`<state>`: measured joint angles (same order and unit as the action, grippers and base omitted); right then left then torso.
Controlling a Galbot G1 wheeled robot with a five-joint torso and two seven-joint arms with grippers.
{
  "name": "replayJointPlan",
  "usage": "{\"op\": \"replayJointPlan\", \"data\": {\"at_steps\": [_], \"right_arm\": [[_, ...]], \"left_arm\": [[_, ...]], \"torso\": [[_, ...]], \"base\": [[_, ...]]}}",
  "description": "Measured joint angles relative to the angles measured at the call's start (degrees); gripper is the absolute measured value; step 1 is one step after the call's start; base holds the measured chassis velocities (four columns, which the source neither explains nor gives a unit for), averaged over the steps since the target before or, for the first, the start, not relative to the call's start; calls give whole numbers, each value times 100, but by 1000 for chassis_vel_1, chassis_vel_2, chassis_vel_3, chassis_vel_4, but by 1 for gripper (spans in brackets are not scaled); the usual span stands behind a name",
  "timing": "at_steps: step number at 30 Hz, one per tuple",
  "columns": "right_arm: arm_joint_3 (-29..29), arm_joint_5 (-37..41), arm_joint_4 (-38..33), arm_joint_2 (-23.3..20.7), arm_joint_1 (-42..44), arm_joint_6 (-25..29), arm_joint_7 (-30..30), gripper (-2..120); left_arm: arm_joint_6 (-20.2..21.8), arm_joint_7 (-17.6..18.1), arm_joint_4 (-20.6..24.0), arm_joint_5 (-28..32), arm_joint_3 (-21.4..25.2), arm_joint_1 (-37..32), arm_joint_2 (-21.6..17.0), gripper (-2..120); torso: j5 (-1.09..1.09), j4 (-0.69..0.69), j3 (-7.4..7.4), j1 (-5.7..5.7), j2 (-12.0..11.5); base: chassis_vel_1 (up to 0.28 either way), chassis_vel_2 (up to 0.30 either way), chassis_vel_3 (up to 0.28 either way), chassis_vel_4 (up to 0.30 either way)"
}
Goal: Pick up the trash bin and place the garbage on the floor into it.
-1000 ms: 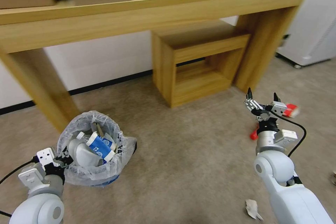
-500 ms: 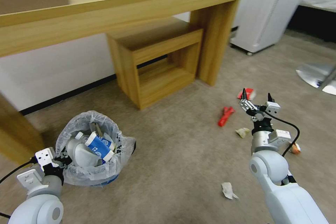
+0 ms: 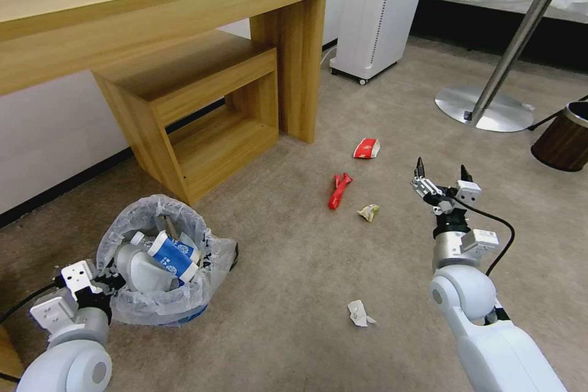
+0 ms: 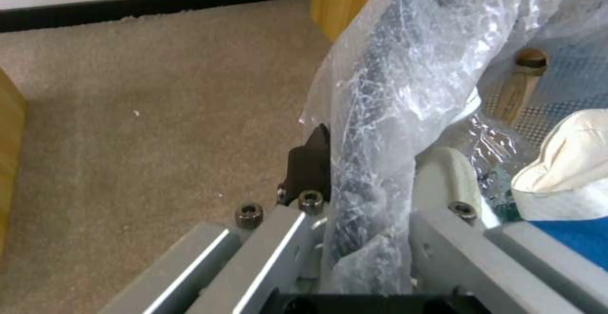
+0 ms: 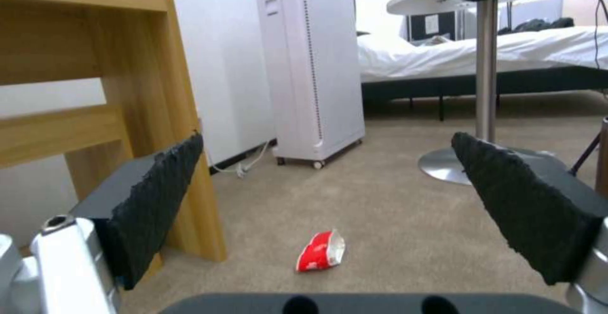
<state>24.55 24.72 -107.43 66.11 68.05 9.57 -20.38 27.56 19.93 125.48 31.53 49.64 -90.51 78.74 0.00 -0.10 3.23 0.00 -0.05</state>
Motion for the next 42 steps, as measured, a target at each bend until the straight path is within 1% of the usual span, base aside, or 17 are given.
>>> {"op": "replayJointPlan", "data": {"at_steps": [6, 11, 23, 24, 29, 35, 42], "right_arm": [[-31, 1, 34, 85, 11, 91, 17, 100], [-67, -95, 66, 180, 25, 270, 167, 100], [37, -160, -19, 225, 275, 299, 326, 99], [50, -161, -38, 225, 300, 299, 332, 96], [73, -168, -91, 234, 367, 282, 349, 90], [79, -181, -130, 245, 411, 273, 368, 93], [100, -196, -148, 217, 419, 275, 384, 97]], "left_arm": [[-20, 0, 2, 16, 39, -23, -20, 0], [-36, 2, 1, 28, 53, -18, -23, 0], [-83, 5, 13, 30, 32, -39, -14, 0], [-91, 5, 22, 27, 31, -52, -15, 0], [-126, 0, 52, 25, 34, -93, -16, 0], [-135, -3, 98, 23, 39, -130, -21, 0], [-151, -9, 137, 22, 46, -154, -25, 0]], "torso": [[0, -1, 0, 0, 0], [0, -1, 0, 0, 0], [1, -1, 0, 0, 0], [1, -1, 0, 0, 0], [0, -2, -1, 0, 0], [0, -2, -1, 0, 0], [1, -1, 0, 0, 0]], "base": [[0, 0, 0, 0], [0, 0, 0, 0], [0, 0, 0, 0], [0, 0, 0, 0], [0, 0, 0, 0], [-39, 35, 40, -37], [-116, 111, 112, -120]]}}
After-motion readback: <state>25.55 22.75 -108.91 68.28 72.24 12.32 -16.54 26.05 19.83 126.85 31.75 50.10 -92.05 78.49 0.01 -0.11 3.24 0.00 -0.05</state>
